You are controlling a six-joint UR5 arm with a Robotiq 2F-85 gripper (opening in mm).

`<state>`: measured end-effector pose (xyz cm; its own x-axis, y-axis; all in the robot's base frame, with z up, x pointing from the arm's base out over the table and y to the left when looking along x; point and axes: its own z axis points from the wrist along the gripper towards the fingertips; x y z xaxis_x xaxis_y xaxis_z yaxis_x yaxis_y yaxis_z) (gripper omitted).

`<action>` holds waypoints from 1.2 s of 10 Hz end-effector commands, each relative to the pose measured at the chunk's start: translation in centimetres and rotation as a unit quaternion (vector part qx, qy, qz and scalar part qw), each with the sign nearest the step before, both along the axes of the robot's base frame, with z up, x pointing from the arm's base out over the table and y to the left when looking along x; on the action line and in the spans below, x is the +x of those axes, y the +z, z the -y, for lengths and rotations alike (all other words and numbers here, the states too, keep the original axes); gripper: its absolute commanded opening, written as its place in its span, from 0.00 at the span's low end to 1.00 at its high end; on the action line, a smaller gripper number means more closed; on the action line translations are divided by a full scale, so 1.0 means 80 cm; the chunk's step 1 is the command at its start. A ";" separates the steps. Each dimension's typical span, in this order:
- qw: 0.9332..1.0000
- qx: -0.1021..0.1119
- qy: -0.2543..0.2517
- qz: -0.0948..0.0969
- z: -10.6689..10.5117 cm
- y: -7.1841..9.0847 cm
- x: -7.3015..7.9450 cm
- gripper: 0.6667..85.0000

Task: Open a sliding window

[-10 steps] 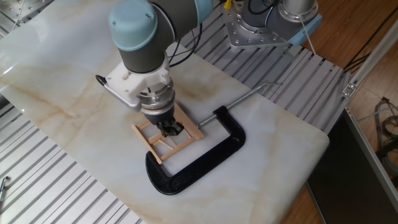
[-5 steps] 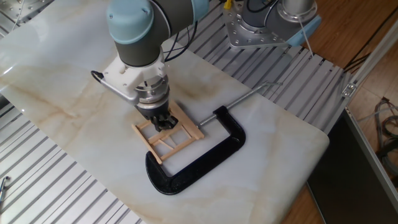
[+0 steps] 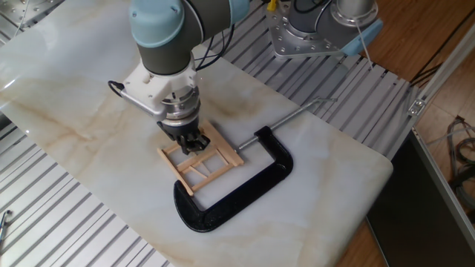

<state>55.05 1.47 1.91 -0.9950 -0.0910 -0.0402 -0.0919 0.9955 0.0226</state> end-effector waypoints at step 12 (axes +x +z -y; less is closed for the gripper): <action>1.000 -0.001 -0.005 0.020 0.005 -0.009 -0.007 0.00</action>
<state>54.50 0.93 1.16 -0.9931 -0.0915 -0.0735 -0.0923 0.9957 0.0078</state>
